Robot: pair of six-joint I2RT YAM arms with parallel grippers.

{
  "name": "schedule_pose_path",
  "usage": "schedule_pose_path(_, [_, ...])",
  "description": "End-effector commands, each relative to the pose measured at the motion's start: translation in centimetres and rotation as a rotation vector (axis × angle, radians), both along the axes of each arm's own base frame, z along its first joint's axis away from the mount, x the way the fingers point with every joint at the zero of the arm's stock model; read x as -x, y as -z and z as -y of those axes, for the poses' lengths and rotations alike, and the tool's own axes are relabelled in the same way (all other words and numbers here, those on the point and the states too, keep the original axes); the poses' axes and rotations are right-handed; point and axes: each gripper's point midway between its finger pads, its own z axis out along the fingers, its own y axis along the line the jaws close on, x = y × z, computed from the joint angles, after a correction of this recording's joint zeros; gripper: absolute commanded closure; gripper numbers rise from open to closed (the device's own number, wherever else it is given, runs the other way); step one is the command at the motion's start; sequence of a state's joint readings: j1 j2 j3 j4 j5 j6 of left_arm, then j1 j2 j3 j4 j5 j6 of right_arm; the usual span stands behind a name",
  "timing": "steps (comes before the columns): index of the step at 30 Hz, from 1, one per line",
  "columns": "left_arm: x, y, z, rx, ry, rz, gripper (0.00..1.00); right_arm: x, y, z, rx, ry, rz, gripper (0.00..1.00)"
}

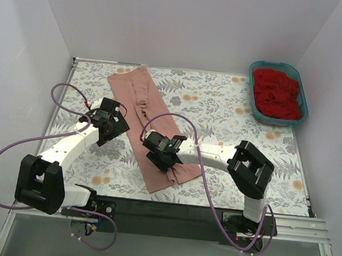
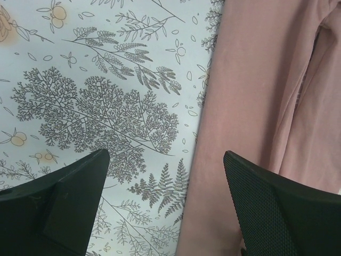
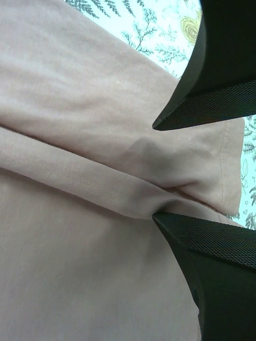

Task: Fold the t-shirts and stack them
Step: Fold the tshirt

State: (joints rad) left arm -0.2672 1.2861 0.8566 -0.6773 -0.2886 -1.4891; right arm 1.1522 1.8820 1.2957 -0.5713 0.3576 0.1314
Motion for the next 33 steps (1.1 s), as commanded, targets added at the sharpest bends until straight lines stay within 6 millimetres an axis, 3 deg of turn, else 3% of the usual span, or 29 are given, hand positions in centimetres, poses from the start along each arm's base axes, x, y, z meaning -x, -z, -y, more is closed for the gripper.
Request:
schedule_pose_path(1, [0.1,0.2,0.6,0.035,0.011,0.001,0.12,-0.8,-1.8,0.6,-0.021,0.042,0.057,0.30])
schedule_pose_path(12, [-0.9,-0.4,3.5,0.126,0.080,-0.011,0.16,-0.6,-1.6,3.0,-0.025,0.090,0.032,0.30])
schedule_pose_path(22, [-1.8,-0.4,8.1,0.236,0.167,-0.038,0.30,-0.9,-0.9,4.5,-0.044,0.136,-0.009,0.32])
schedule_pose_path(29, [-2.6,0.5,12.2,0.278,0.240,-0.058,0.58,-1.0,-5.2,3.2,-0.253,0.126,-0.066,0.35])
schedule_pose_path(33, [-3.3,1.7,14.6,0.271,0.269,-0.081,0.69,0.2,-7.3,1.7,-0.424,0.045,-0.135,0.48])
